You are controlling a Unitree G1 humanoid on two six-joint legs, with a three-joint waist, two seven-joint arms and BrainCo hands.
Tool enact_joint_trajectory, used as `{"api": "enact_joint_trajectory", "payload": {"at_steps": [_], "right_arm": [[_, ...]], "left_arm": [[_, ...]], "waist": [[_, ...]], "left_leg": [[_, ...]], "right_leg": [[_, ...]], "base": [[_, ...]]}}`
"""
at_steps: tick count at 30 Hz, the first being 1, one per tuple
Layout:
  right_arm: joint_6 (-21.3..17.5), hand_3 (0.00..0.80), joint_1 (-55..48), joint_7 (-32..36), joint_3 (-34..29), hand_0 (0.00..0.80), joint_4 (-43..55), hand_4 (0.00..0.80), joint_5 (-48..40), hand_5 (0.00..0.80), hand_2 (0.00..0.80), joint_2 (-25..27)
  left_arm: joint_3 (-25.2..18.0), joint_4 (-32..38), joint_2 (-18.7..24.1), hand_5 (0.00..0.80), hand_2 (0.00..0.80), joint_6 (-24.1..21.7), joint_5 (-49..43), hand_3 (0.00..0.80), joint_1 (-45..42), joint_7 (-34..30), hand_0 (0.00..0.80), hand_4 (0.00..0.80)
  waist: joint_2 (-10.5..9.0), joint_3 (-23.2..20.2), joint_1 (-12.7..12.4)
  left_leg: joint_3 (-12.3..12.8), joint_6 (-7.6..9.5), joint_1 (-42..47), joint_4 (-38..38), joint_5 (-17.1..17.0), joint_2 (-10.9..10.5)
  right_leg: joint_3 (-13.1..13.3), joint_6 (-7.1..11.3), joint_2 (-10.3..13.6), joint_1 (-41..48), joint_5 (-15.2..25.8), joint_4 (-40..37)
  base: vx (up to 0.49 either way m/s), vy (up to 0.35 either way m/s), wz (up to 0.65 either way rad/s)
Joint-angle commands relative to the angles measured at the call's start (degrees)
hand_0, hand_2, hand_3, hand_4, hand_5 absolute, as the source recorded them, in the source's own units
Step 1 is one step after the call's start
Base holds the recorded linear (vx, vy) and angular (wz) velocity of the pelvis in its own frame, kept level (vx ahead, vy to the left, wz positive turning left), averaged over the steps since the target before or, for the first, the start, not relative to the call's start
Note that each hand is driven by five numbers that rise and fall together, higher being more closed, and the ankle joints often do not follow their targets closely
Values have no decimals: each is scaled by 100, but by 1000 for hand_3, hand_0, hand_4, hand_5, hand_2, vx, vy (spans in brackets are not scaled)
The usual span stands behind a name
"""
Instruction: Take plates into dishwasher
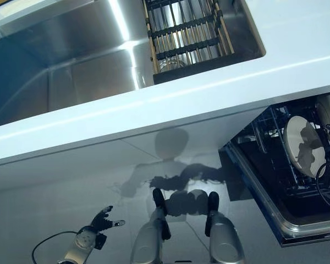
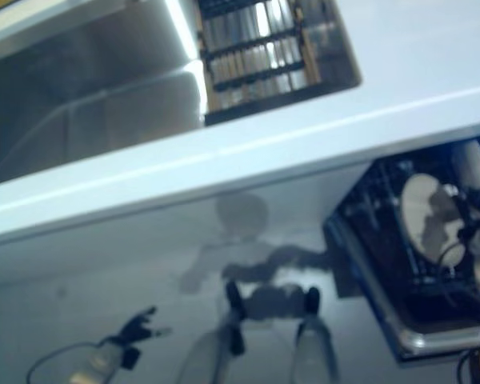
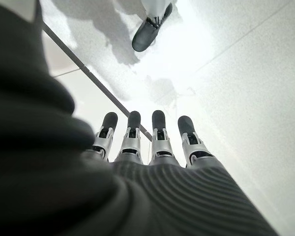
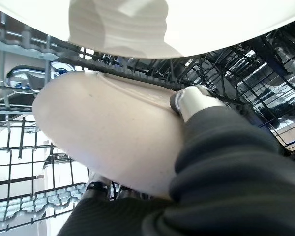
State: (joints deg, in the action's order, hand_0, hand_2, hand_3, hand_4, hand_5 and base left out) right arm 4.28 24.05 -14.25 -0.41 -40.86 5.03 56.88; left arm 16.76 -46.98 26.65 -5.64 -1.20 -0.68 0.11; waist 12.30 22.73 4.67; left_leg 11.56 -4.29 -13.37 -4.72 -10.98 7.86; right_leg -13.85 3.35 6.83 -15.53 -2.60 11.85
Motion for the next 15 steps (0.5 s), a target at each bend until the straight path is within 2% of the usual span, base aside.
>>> {"api": "enact_joint_trajectory", "payload": {"at_steps": [1,6,9,15], "right_arm": [[61,800,7,204,346,800,-749,800,-128,800,800,-289],[-120,800,119,280,322,800,-1201,800,-202,800,800,-287],[-209,800,177,442,259,800,-1455,800,-160,800,800,-168],[-211,800,156,728,188,800,-1625,800,-29,800,800,-6]], "left_arm": [[-185,93,422,0,0,7,59,0,251,-45,0,0],[-158,24,414,0,0,-50,51,0,226,1,0,0],[-38,22,290,0,0,5,75,0,231,57,0,0],[155,72,75,0,0,55,42,0,127,74,0,0]], "waist": [[-441,288,-55],[-450,285,-85],[-391,252,-72],[-306,83,-71]], "left_leg": [[283,-106,993,240,950,-134],[285,-93,1026,266,955,-118],[304,-117,1077,304,946,-119],[337,-155,1180,259,961,-166]], "right_leg": [[-100,-150,2,-32,63,-288],[-104,-140,4,43,76,-301],[-105,-138,18,126,110,-373],[-108,-101,58,270,194,-563]], "base": [[-15,-58,2],[4,11,3],[42,104,1],[58,76,7]]}}
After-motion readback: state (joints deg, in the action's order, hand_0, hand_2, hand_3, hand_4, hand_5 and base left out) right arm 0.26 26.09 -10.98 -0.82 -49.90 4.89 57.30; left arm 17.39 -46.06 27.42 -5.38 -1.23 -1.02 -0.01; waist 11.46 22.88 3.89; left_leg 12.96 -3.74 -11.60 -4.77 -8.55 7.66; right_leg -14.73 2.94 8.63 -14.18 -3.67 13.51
